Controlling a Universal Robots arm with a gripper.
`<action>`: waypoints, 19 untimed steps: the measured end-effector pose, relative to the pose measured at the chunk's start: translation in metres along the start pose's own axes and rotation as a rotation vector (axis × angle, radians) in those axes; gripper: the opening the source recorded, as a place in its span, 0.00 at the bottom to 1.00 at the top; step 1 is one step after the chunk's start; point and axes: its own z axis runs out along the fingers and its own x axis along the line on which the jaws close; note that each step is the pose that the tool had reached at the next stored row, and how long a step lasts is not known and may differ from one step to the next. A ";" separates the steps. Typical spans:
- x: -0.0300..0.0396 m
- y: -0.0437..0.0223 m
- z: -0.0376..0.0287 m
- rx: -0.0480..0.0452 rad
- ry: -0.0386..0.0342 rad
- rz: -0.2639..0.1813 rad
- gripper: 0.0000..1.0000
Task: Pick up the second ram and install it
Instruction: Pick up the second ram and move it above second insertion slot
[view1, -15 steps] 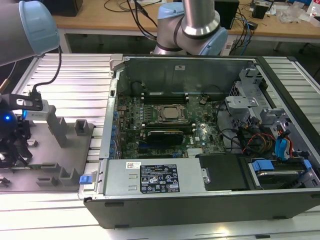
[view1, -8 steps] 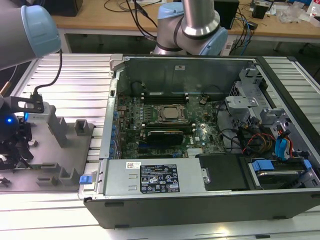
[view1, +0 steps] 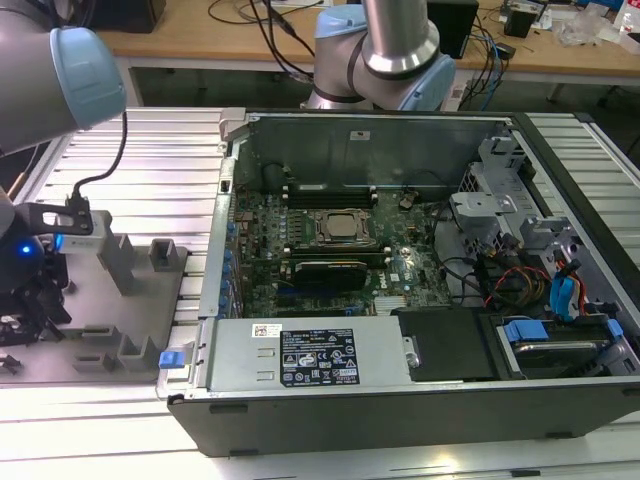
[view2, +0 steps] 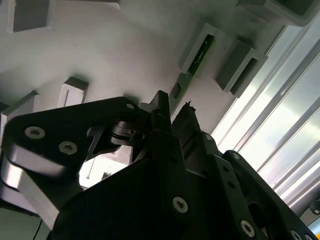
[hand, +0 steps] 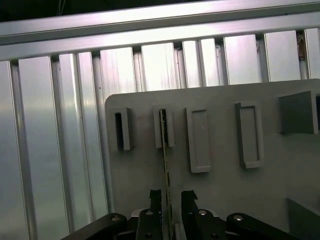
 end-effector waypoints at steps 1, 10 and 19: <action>0.0000 0.0000 0.0021 -0.0001 0.0000 0.000 0.30; 0.0007 0.0043 0.0064 -0.0006 -0.0073 -0.023 0.30; 0.0007 0.0044 0.0069 -0.0006 -0.0074 -0.023 0.14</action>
